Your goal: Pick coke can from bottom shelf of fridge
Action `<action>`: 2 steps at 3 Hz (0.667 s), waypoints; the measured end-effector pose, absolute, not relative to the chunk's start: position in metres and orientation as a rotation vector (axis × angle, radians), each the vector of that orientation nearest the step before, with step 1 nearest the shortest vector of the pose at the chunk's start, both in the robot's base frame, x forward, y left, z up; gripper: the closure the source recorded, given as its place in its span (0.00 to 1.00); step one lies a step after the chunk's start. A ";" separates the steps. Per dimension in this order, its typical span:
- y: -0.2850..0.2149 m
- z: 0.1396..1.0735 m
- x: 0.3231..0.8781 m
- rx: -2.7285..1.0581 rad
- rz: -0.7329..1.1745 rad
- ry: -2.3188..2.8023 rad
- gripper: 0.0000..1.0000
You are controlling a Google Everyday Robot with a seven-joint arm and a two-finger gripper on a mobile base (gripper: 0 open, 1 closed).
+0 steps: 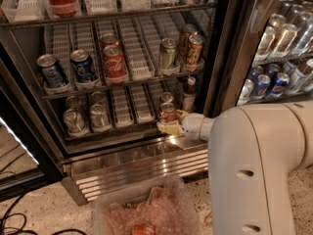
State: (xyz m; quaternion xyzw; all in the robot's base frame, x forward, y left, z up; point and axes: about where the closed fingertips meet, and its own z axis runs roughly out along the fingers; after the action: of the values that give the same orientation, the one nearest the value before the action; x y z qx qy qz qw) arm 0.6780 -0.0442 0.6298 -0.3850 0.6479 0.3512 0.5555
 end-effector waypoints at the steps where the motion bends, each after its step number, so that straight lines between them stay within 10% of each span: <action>1: -0.038 0.629 0.670 -0.910 0.910 1.547 1.00; 2: -0.034 0.624 0.668 -0.909 0.960 1.564 1.00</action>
Offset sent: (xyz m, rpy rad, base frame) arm -0.0133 0.0077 -0.0116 0.0548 0.1432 0.0877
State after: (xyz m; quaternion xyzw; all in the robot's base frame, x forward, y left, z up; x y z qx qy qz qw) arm 0.6680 -0.0339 0.6243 -0.3790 0.6522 0.4004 0.5203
